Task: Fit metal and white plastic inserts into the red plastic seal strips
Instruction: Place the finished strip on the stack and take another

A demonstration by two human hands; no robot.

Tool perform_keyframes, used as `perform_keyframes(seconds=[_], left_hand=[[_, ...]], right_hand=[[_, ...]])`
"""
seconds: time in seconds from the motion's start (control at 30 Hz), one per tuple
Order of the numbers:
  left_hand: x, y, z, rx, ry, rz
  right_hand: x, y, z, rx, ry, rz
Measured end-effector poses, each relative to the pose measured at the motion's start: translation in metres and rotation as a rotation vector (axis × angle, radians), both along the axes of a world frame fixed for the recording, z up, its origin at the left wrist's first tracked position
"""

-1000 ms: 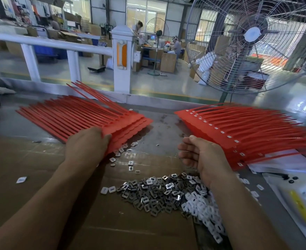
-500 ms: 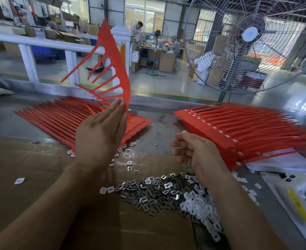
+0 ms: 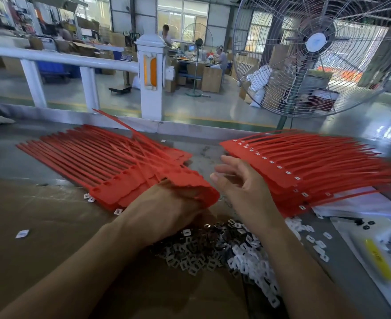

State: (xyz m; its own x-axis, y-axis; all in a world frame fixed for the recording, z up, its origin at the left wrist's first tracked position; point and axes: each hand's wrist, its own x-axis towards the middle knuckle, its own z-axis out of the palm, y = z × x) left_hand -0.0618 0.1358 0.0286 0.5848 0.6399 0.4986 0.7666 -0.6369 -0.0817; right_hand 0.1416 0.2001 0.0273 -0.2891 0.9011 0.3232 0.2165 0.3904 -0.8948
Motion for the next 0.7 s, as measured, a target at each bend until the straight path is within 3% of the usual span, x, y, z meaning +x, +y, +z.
perform_keyframes(seconds=[0.13, 0.27, 0.4, 0.53, 0.7], left_hand=[[-0.001, 0.002, 0.0, -0.103, 0.086, 0.085], [-0.002, 0.004, 0.0, -0.223, 0.132, 0.132], [-0.003, 0.004, -0.008, -0.27, 0.038, 0.169], [-0.006, 0.001, -0.017, -0.389, -0.142, 0.303], [-0.011, 0.001, -0.02, -0.406, -0.192, 0.479]], right_hand=[[-0.004, -0.004, -0.001, -0.053, -0.061, 0.195], [-0.006, 0.001, 0.001, 0.108, -0.06, -0.023], [-0.008, 0.006, 0.0, 0.261, -0.115, -0.19], [-0.005, 0.01, 0.0, 0.153, 0.068, -0.25], [-0.002, 0.011, 0.0, -0.049, 0.373, -0.284]])
